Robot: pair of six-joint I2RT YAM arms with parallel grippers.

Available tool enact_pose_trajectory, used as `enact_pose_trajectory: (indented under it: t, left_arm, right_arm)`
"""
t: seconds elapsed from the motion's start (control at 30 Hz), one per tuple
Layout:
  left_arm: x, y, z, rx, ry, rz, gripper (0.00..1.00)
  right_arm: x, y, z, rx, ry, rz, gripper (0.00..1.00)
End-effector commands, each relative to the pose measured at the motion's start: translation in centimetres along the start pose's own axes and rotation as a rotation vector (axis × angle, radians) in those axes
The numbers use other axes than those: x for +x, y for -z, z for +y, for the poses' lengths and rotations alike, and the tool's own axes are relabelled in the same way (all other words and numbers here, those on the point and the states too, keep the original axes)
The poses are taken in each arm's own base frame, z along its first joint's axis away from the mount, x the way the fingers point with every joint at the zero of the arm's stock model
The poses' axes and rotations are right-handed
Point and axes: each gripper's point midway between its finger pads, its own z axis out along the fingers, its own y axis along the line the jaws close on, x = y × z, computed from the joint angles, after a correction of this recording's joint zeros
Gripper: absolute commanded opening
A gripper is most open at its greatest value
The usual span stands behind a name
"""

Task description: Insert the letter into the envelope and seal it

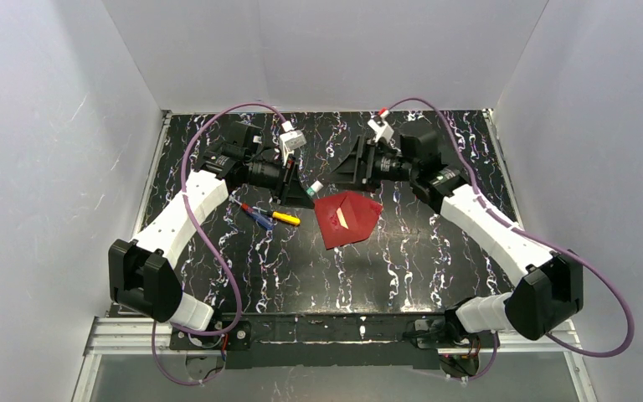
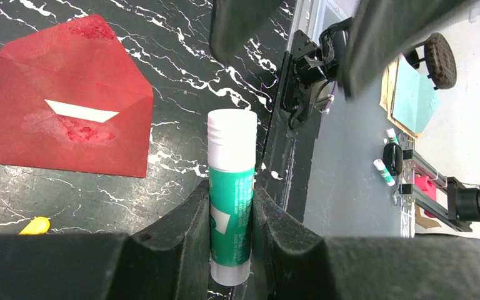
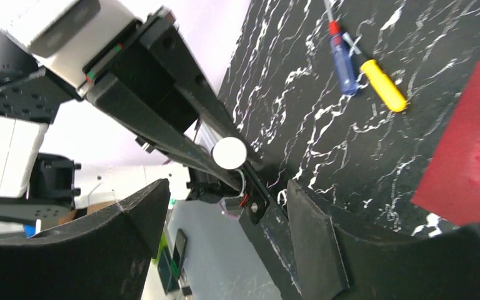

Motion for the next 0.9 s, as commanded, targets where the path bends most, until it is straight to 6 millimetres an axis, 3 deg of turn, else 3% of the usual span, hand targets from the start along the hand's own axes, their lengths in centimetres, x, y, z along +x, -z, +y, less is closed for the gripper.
enact_pose_trajectory:
  t: [0.0,0.07,0.2,0.6,0.8,0.87]
  left_arm:
    - [-0.8,0.4,-1.6,0.049,-0.020,-0.022,0.00]
    - [-0.8,0.3,-1.8,0.062,-0.015,-0.020,0.00]
    - [-0.9,0.4,-1.9,0.069,-0.018,-0.022,0.00]
    - [-0.8,0.5,-2.1,0.062,-0.028,-0.018,0.00]
    - [-0.5,0.6,-2.0,0.057,-0.030,-0.011,0.00]
    - [-0.3,0.6,-1.8,0.046,-0.030,-0.007,0.00]
  right_arm:
    - [0.9,-1.7,1.5,-0.048,0.021,0.018,0.77]
    - [1.1,-2.3,1.7,-0.054,0.019,0.028,0.72]
    - [1.5,-3.5,2.0,-0.070,0.017,0.063,0.52]
    - [1.8,-4.7,2.0,-0.084,0.013,0.089,0.37]
    - [1.8,-4.5,2.3,-0.096,0.023,0.086,0.03]
    - [1.4,-4.3,2.6,-0.100,0.030,0.056,0.01]
